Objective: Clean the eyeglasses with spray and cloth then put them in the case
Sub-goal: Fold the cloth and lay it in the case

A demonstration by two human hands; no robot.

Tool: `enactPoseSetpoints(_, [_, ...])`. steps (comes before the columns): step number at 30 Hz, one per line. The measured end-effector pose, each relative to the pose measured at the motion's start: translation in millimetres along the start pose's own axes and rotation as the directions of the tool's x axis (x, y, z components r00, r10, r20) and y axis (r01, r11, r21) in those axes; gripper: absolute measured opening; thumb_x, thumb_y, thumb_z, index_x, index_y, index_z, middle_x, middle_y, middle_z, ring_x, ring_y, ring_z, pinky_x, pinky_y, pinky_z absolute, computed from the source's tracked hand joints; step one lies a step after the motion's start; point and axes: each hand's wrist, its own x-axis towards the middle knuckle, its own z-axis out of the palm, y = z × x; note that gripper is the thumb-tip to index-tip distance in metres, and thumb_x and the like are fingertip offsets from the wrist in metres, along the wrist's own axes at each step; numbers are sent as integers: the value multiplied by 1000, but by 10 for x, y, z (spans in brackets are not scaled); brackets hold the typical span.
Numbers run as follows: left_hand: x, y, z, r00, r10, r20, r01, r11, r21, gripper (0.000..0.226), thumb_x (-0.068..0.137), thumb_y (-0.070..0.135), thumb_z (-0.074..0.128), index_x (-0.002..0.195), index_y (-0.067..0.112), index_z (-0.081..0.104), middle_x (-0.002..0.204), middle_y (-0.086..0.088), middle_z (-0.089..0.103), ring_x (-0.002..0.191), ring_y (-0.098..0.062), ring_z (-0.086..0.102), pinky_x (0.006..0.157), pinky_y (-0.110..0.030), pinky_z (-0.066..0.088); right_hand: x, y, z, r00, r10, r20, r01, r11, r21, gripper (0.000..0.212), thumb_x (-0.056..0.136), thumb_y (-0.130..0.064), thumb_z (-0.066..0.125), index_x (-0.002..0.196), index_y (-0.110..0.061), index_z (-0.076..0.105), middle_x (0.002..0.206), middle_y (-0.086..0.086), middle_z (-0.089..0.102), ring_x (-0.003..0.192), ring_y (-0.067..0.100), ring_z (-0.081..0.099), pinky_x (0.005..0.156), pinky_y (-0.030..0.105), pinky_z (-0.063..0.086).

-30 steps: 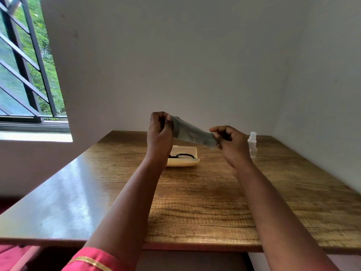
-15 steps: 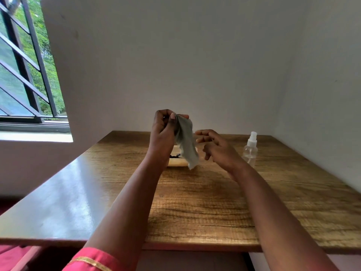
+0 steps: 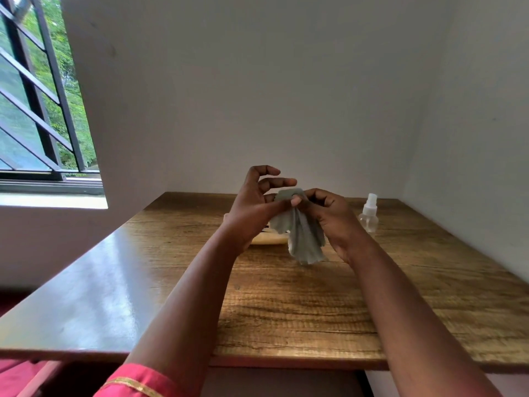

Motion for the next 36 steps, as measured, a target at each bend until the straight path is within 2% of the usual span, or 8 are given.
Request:
enactPoseSetpoints(7, [37,-97,-18,996,91,24,-94,974,207,54,77,-14,68,117,12,44,130,-7,56,102,-27,68,89,-54,54,-22,-18,-7,999,5,-42,-5,1000,-5,25,80,-22,76,100,-8,72,93,1,74,77,0,68,64,14,53])
enactPoseSetpoints(12, [13,-74,3,982,113,149,-141,970,197,48,83,-19,56,121,5,39,134,-9,56,109,-27,64,90,-49,53,-57,-46,-9,983,99,152,-109,992,58,37,76,-30,75,107,-9,74,103,6,75,98,13,71,80,23,56])
enactPoseSetpoints(15, [10,-87,22,975,131,177,-170,958,230,49,84,-16,56,123,7,39,139,-4,51,112,-25,63,91,-49,51,-67,-50,-5,973,113,202,-144,978,149,34,82,-22,71,111,-6,72,109,9,74,102,18,70,86,27,56])
enactPoseSetpoints(19, [28,-109,9,985,127,115,-158,936,316,53,80,-9,65,121,19,46,135,7,48,110,-15,63,88,-47,55,-24,-10,-19,990,103,93,-120,972,202,24,84,-20,72,104,-7,73,105,9,74,101,21,69,83,29,57])
enactPoseSetpoints(25, [45,-151,-61,999,-12,40,-2,941,338,36,73,7,80,95,20,55,103,-2,68,93,-27,68,83,-52,56,71,49,-43,997,61,-52,-46,969,241,22,75,-21,75,96,-15,72,98,5,71,99,22,64,80,34,53])
enactPoseSetpoints(29, [15,-80,-31,993,-57,107,13,928,372,18,76,2,78,83,4,62,82,-4,65,77,-16,63,68,-29,52,109,61,-78,986,83,-148,-27,938,344,25,78,-7,74,102,-12,67,102,5,69,103,19,63,83,29,53])
enactPoseSetpoints(32, [-9,-55,-31,979,-113,171,43,930,365,7,79,-1,73,86,-2,71,87,-9,71,85,-14,67,75,-25,55,95,28,-80,977,108,-183,-33,928,372,33,75,-2,76,105,-13,66,103,6,69,97,17,65,78,29,55])
enactPoseSetpoints(36, [16,-104,-59,959,-224,175,120,876,468,19,78,6,76,96,13,76,99,2,74,98,-12,67,88,-32,55,65,10,-77,981,86,-176,-19,936,352,27,76,1,74,95,-17,69,103,4,65,92,13,63,64,20,54])
